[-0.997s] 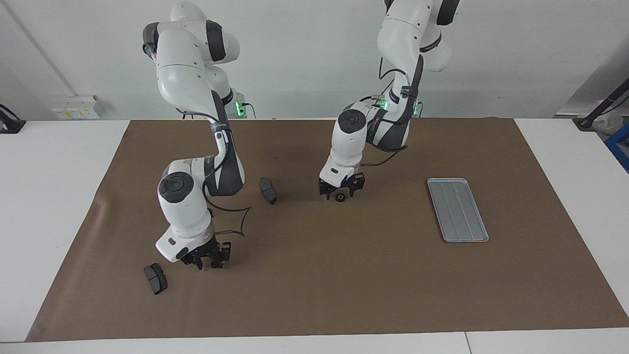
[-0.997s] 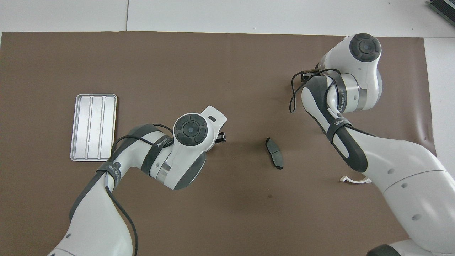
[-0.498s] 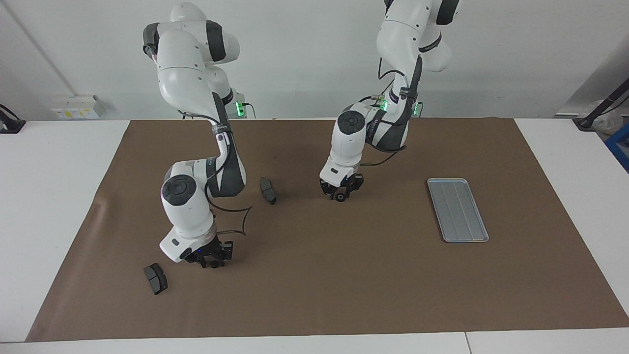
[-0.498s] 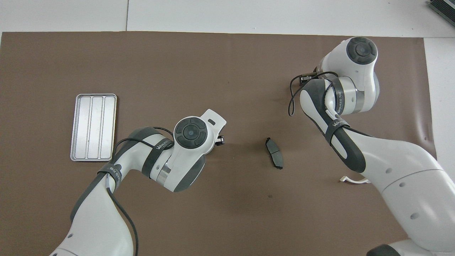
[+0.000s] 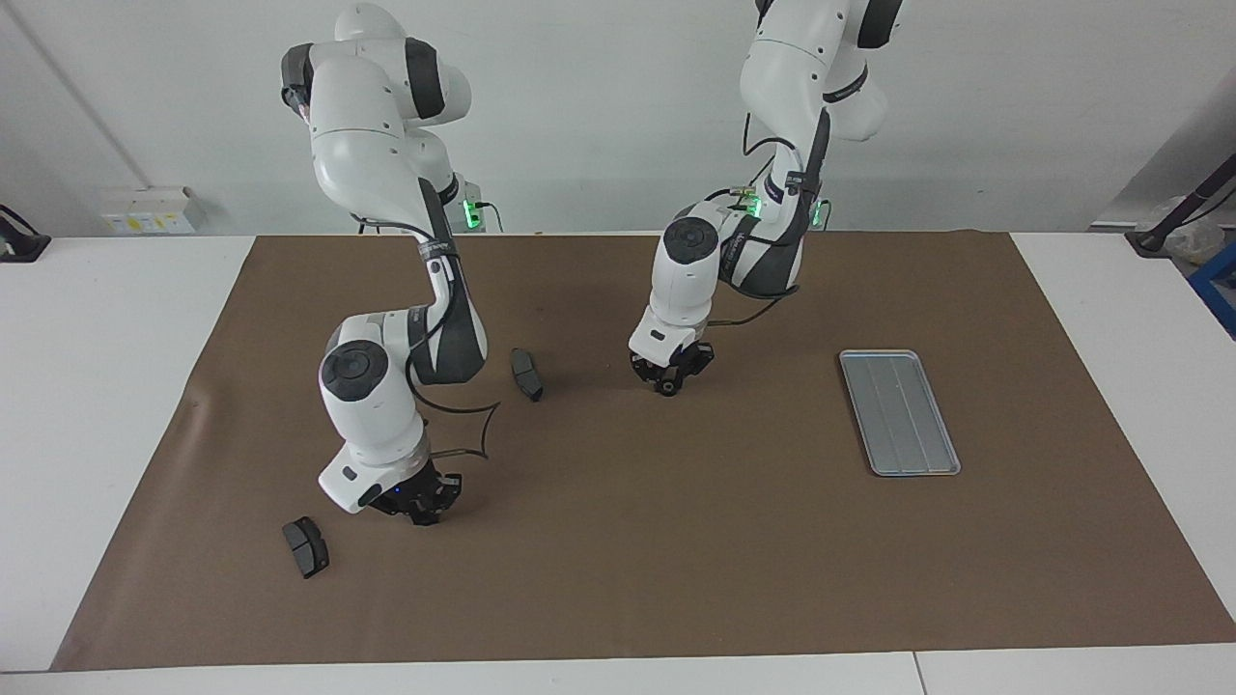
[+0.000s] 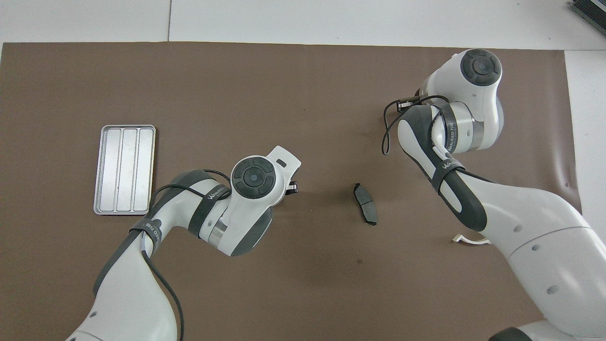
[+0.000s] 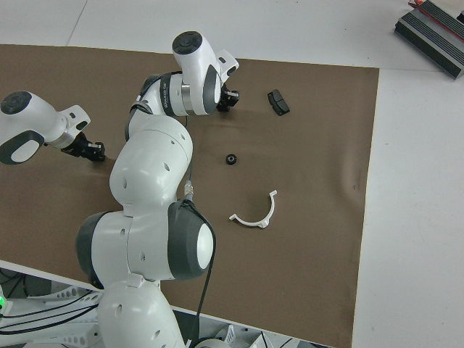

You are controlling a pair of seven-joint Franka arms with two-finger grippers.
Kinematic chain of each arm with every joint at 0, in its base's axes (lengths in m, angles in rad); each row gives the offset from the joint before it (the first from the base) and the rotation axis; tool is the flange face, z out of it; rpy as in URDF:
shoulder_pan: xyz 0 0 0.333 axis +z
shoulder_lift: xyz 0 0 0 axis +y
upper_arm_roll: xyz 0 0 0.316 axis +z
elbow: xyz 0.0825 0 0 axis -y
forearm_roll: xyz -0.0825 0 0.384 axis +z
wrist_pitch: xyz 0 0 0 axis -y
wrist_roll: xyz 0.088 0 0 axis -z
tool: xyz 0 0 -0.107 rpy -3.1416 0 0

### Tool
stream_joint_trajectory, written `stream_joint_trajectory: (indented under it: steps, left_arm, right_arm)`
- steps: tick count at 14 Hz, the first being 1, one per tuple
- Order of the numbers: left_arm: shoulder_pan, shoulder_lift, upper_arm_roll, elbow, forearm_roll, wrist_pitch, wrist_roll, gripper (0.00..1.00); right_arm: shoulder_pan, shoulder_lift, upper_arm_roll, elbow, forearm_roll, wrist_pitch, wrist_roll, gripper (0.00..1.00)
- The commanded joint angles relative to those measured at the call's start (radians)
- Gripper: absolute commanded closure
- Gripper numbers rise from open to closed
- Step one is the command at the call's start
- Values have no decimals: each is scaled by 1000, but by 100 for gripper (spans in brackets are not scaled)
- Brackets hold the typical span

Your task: Pick bearing gear from pile to tray

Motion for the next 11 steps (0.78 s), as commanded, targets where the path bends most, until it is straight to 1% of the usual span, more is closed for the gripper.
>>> stream_joint_trajectory:
  steps: [1, 2, 3, 5, 7, 9, 11]
  left_arm:
    - [1, -30, 13, -14, 20, 9, -8, 74]
    - [8, -29, 17, 12, 18, 2, -7, 74]
    - [35, -33, 22, 27, 18, -9, -4, 74]
    - [127, -70, 16, 58, 16, -53, 31, 74]
    - [234, -118, 14, 55, 7, -110, 161, 74]
    - [329, -130, 16, 53, 7, -144, 298, 74]
    - [423, -136, 17, 41, 7, -141, 454, 74]
  right_arm:
    - [-17, -12, 8, -23, 8, -11, -42, 100]
    - [-19, -16, 14, -16, 8, -23, -41, 100]
    - [-19, -27, 18, -2, 10, -29, -38, 100]
    - [-16, -73, 18, 0, 10, -60, -35, 100]
    - [-1, -143, 18, -3, 10, -123, -27, 100]
    - [19, -205, 21, -6, 8, -199, 17, 100]
    - [85, -240, 19, -3, -1, -253, 104, 100]
